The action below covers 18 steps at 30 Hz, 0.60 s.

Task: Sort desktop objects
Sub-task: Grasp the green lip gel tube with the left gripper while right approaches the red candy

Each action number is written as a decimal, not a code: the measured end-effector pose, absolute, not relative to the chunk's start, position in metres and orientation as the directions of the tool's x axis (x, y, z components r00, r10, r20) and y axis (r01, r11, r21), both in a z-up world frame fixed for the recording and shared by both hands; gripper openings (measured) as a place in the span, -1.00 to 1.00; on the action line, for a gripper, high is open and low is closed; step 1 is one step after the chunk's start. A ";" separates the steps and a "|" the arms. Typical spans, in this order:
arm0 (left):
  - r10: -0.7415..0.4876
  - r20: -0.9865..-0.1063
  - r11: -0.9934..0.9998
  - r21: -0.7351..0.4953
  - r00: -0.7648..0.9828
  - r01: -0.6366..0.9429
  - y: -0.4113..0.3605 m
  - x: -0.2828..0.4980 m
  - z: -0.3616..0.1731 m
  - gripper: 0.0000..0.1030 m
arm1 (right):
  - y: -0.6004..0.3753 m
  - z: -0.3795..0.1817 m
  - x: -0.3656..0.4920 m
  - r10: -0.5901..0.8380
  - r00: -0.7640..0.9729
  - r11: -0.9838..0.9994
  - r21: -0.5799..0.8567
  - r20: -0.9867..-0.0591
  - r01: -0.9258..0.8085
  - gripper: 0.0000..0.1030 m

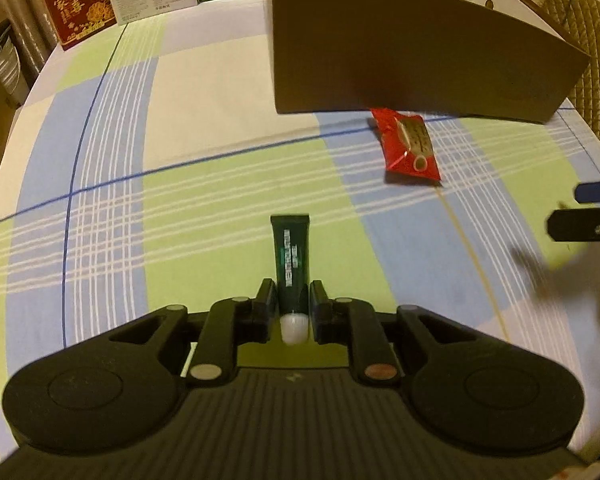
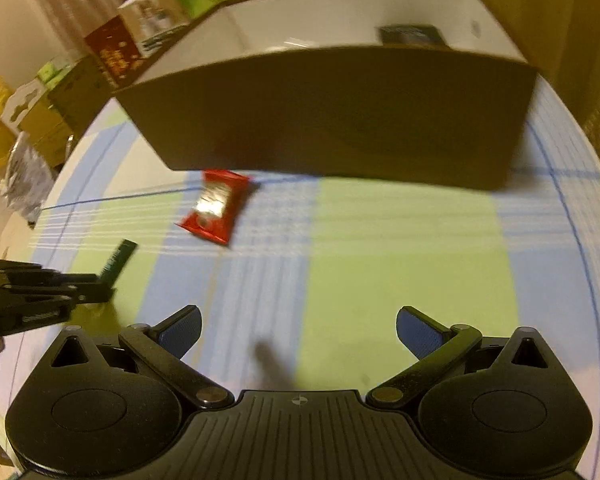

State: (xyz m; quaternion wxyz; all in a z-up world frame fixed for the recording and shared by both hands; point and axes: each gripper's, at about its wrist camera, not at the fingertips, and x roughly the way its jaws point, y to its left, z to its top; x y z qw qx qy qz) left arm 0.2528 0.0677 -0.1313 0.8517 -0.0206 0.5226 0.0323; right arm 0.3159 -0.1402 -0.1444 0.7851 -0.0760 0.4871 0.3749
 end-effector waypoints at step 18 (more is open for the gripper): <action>0.067 -0.886 0.987 -0.008 0.459 -0.161 0.097 0.277 -0.131 -0.71 | -0.037 -0.165 0.335 0.574 0.267 0.629 0.209 -0.774 -0.749 0.21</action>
